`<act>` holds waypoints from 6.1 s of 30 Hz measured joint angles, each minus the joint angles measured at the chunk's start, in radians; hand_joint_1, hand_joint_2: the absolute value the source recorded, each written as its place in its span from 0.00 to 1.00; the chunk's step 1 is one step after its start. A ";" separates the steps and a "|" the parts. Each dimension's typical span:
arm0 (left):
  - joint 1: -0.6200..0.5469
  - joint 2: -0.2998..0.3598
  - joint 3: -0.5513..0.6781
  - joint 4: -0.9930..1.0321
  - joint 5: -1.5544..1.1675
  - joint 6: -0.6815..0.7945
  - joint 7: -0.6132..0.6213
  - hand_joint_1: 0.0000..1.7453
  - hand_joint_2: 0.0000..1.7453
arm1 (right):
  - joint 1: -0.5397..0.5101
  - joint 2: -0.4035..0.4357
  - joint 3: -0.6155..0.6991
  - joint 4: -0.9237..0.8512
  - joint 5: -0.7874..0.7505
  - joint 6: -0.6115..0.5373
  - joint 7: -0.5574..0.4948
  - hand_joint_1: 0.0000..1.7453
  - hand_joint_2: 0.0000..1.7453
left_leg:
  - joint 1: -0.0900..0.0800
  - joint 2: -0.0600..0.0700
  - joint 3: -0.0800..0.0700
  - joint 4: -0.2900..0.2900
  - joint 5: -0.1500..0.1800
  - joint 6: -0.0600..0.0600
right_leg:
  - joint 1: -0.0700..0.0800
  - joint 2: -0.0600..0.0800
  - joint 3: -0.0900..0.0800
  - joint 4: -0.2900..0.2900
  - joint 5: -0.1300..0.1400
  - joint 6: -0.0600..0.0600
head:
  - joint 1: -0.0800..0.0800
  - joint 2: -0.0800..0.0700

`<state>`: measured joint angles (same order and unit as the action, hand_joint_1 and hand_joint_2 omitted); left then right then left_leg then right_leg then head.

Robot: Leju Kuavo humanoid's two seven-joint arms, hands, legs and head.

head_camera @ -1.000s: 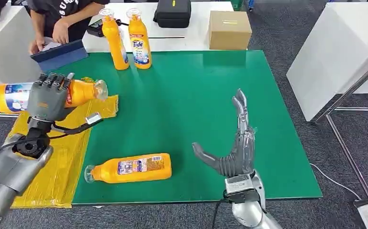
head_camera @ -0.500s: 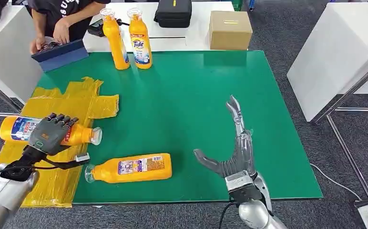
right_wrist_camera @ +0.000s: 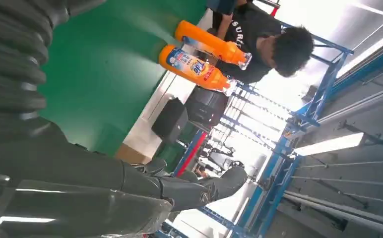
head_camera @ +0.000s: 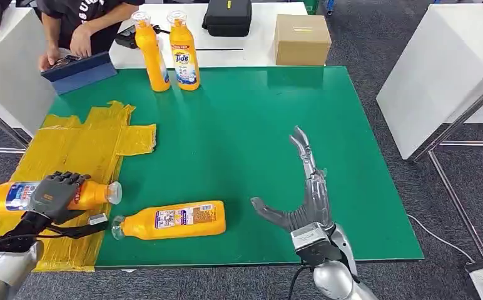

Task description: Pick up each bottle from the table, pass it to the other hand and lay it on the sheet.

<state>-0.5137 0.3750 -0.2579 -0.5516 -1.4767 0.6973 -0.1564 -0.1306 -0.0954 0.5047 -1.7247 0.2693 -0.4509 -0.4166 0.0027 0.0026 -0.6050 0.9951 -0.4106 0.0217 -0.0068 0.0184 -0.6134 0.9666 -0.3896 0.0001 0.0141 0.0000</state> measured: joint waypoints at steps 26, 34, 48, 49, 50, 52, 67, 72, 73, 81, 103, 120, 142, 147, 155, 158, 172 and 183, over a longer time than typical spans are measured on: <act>-0.008 -0.004 0.007 0.021 0.000 0.000 0.000 1.00 1.00 | 0.000 0.002 0.000 0.000 0.000 0.000 0.000 0.00 1.00 | 0.000 0.000 0.001 0.000 0.000 0.000 | 0.000 0.000 0.001 0.000 0.000 0.000 | 0.000 0.000; -0.009 -0.005 0.007 0.024 0.000 0.000 -0.001 1.00 1.00 | 0.000 0.002 0.000 0.000 0.000 0.000 0.000 0.00 1.00 | 0.000 0.000 0.001 0.000 0.000 0.000 | 0.000 0.000 0.001 0.000 0.000 0.000 | 0.000 0.000; 0.007 -0.071 0.119 -0.031 0.268 0.001 -0.311 0.00 1.00 | -0.027 0.010 0.002 0.025 0.003 0.043 0.041 0.00 1.00 | 0.000 -0.001 0.001 0.000 0.000 0.000 | 0.000 -0.002 0.001 0.000 0.000 0.000 | 0.000 0.000; 0.005 -0.095 0.153 -0.048 0.314 -0.001 -0.380 0.00 1.00 | -0.042 0.017 0.002 0.041 0.003 0.045 0.044 0.00 1.00 | 0.000 -0.003 0.001 0.000 0.002 0.002 | 0.000 -0.005 0.002 0.000 0.000 0.000 | 0.002 0.000; 0.005 -0.118 0.166 -0.065 0.324 -0.003 -0.396 0.00 1.00 | -0.056 0.023 0.003 0.052 0.003 0.048 0.045 0.00 1.00 | 0.000 -0.004 0.001 0.000 0.002 0.002 | 0.000 -0.006 0.003 0.000 0.000 0.000 | 0.000 0.000; 0.007 -0.137 0.180 -0.087 0.329 -0.004 -0.382 0.00 1.00 | -0.069 0.034 0.005 0.066 0.003 0.049 0.045 0.00 1.00 | 0.000 -0.005 0.001 0.000 0.002 0.002 | 0.000 -0.006 0.003 0.000 0.000 0.000 | 0.000 0.000; 0.006 -0.173 0.218 -0.126 0.394 0.000 -0.393 0.00 0.00 | -0.077 0.044 0.006 0.097 0.006 0.039 0.048 0.00 1.00 | 0.000 -0.005 0.001 0.000 0.002 0.002 | 0.000 -0.005 0.003 0.000 0.000 0.000 | 0.000 0.000; 0.007 -0.181 0.216 -0.166 0.608 -0.053 -0.449 0.00 0.00 | -0.080 0.045 0.007 0.107 0.022 0.041 0.056 0.00 1.00 | 0.000 -0.005 0.001 0.000 0.002 0.002 | 0.000 -0.005 0.003 0.000 0.000 0.000 | 0.000 0.000; 0.010 -0.184 0.216 -0.188 0.665 -0.083 -0.451 0.00 0.00 | -0.084 0.046 0.007 0.114 0.048 0.041 0.072 0.00 1.00 | -0.001 -0.005 0.001 0.000 0.002 0.002 | 0.000 -0.005 0.003 0.000 0.000 0.000 | 0.000 0.000; 0.068 -0.228 0.216 -0.391 0.940 -0.236 -0.461 0.00 0.00 | -0.134 0.061 0.037 0.208 0.279 0.047 0.191 0.00 1.00 | -0.001 -0.005 0.001 0.000 0.001 0.002 | -0.001 -0.005 0.003 0.000 0.000 0.000 | 0.000 0.000; 0.179 -0.409 0.126 -0.914 1.353 -0.438 -0.435 0.00 1.00 | -0.434 0.272 0.293 0.693 0.420 0.448 0.324 0.00 1.00 | 0.000 -0.007 0.001 0.000 0.002 0.002 | 0.000 -0.007 0.003 0.000 0.000 0.000 | 0.000 0.000; 0.162 -0.456 0.123 -0.894 1.362 -0.445 -0.424 0.00 1.00 | -0.461 0.271 0.418 0.730 0.256 0.420 0.323 0.00 1.00 | 0.000 -0.006 0.001 0.000 0.002 0.002 | 0.000 -0.007 0.003 0.000 0.000 0.000 | 0.000 0.000; 0.132 -0.492 0.125 -0.859 1.336 -0.473 -0.396 0.00 1.00 | -0.467 0.319 0.467 1.014 0.397 0.313 0.384 0.00 1.00 | 0.000 -0.006 0.001 0.000 0.002 0.002 | 0.000 -0.006 0.003 0.000 0.000 0.000 | 0.000 0.000; 0.129 -0.497 0.125 -0.850 1.334 -0.476 -0.397 0.00 1.00 | -0.474 0.340 0.467 1.061 0.410 0.308 0.386 0.00 1.00 | 0.000 -0.006 0.001 0.000 0.002 0.002 | 0.000 -0.006 0.003 0.000 0.000 0.000 | 0.000 0.000; 0.127 -0.502 0.125 -0.841 1.333 -0.483 -0.403 0.00 1.00 | -0.496 0.377 0.467 1.127 0.417 0.326 0.383 0.43 1.00 | 0.000 -0.004 0.002 0.000 0.002 0.002 | 0.000 -0.005 0.003 0.000 0.000 0.000 | 0.000 0.000; 0.126 -0.504 0.125 -0.840 1.333 -0.485 -0.403 0.00 1.00 | -0.502 0.393 0.467 1.151 0.434 0.325 0.383 0.64 1.00 | 0.000 -0.004 0.003 0.000 0.002 0.002 | 0.000 -0.005 0.003 0.000 0.000 0.000 | 0.000 0.000; 0.126 -0.508 0.125 -0.840 1.333 -0.489 -0.405 0.00 1.00 | -0.515 0.422 0.467 1.206 0.452 0.310 0.383 0.98 1.00 | 0.000 -0.004 0.005 0.000 0.002 0.002 | 0.000 -0.005 0.006 0.000 0.001 0.000 | 0.000 0.000; 0.122 -0.509 0.126 -0.825 1.350 -0.498 -0.410 0.00 1.00 | -0.519 0.432 0.451 1.224 0.462 0.262 0.383 1.00 1.00 | 0.000 -0.004 0.005 0.000 0.002 0.002 | 0.000 -0.005 0.006 0.000 0.001 0.000 | 0.000 0.000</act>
<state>-0.3917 -0.1335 -0.1316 -1.3764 -0.1262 0.1991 -0.5661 -0.6494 0.3365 0.9560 -0.5005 0.7309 -0.1889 -0.0336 0.0026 -0.0011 -0.5998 0.9952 -0.4087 0.0233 -0.0065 0.0138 -0.6077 0.9666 -0.3891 0.0002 0.0137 0.0000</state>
